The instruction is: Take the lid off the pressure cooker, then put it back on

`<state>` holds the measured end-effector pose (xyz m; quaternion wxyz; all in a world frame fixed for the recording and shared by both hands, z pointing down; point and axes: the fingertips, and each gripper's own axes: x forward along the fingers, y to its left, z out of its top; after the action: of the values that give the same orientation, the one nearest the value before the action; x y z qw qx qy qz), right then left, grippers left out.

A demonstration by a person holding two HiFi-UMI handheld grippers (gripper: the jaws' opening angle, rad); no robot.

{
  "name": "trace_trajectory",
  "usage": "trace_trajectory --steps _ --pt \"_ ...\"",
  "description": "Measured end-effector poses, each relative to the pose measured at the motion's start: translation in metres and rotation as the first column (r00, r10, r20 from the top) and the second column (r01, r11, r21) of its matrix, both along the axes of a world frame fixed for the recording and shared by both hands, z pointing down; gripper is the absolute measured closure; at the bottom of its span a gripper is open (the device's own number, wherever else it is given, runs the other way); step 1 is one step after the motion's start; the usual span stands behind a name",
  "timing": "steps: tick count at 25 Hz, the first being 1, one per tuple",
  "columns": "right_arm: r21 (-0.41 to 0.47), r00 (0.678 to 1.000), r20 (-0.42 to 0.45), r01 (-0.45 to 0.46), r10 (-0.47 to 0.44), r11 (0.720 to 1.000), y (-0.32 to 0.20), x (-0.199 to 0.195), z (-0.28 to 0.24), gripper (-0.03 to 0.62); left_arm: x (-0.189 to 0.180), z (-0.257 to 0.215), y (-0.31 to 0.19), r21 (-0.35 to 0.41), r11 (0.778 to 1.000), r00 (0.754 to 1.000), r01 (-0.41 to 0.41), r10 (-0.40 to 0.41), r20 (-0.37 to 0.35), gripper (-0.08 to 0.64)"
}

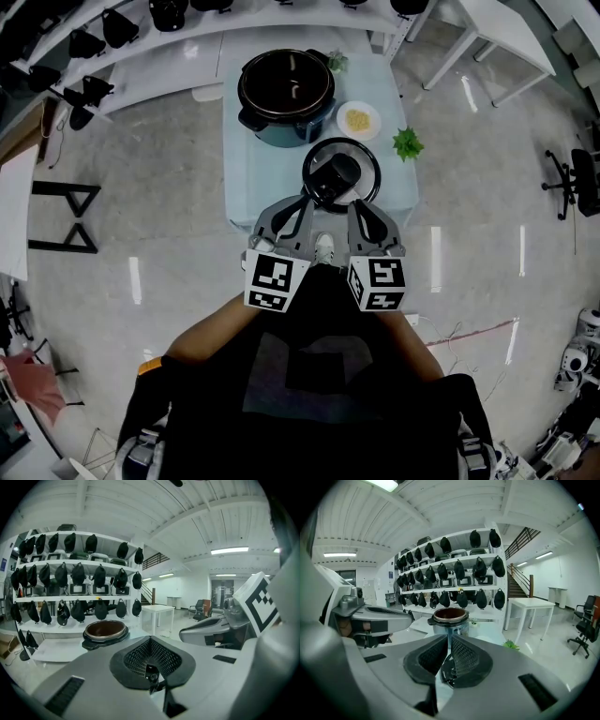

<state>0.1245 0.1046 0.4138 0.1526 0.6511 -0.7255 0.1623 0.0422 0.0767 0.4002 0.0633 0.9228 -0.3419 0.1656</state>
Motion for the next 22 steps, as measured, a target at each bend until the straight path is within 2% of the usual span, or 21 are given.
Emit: trace_trajectory --steps 11,22 --pt "-0.047 0.999 0.015 0.036 -0.035 0.998 -0.024 0.040 0.029 0.554 0.037 0.015 -0.020 -0.023 1.000 0.999 0.016 -0.015 0.053 0.553" --pt "-0.084 0.984 0.029 0.176 -0.174 0.981 -0.062 0.054 0.063 0.490 0.052 0.032 -0.051 -0.050 0.992 0.988 0.113 -0.106 0.114 0.553"
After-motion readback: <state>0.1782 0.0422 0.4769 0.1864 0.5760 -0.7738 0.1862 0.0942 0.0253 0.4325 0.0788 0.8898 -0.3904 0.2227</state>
